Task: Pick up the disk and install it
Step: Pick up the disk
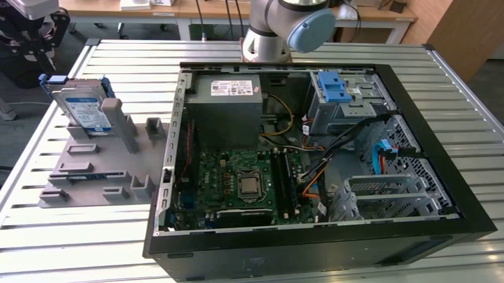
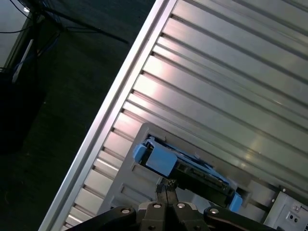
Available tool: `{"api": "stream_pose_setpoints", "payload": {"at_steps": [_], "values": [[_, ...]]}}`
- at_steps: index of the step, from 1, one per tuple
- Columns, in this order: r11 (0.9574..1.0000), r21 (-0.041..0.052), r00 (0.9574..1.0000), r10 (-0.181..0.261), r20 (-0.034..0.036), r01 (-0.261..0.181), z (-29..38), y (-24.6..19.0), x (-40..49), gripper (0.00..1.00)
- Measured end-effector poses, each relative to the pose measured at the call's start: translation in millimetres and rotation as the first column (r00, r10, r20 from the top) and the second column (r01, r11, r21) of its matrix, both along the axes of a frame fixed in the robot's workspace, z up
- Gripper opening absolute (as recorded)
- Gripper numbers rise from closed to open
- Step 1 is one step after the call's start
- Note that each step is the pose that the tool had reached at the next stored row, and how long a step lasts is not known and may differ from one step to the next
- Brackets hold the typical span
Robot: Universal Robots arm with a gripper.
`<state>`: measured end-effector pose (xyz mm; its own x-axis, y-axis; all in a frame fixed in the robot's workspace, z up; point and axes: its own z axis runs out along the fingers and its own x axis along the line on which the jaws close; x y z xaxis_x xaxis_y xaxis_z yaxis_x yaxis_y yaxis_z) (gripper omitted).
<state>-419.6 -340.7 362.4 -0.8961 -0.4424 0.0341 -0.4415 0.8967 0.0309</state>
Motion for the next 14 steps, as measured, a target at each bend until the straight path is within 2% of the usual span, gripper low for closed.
{"api": "stream_pose_setpoints", "payload": {"at_steps": [9,14], "values": [[0.9991,-0.0001,0.9991,0.043,0.0004,-0.043,0.0,0.0,0.0,0.11],[0.9976,0.0,0.9976,0.069,0.0069,-0.069,0.0,0.0,-0.3,0.11]]}}
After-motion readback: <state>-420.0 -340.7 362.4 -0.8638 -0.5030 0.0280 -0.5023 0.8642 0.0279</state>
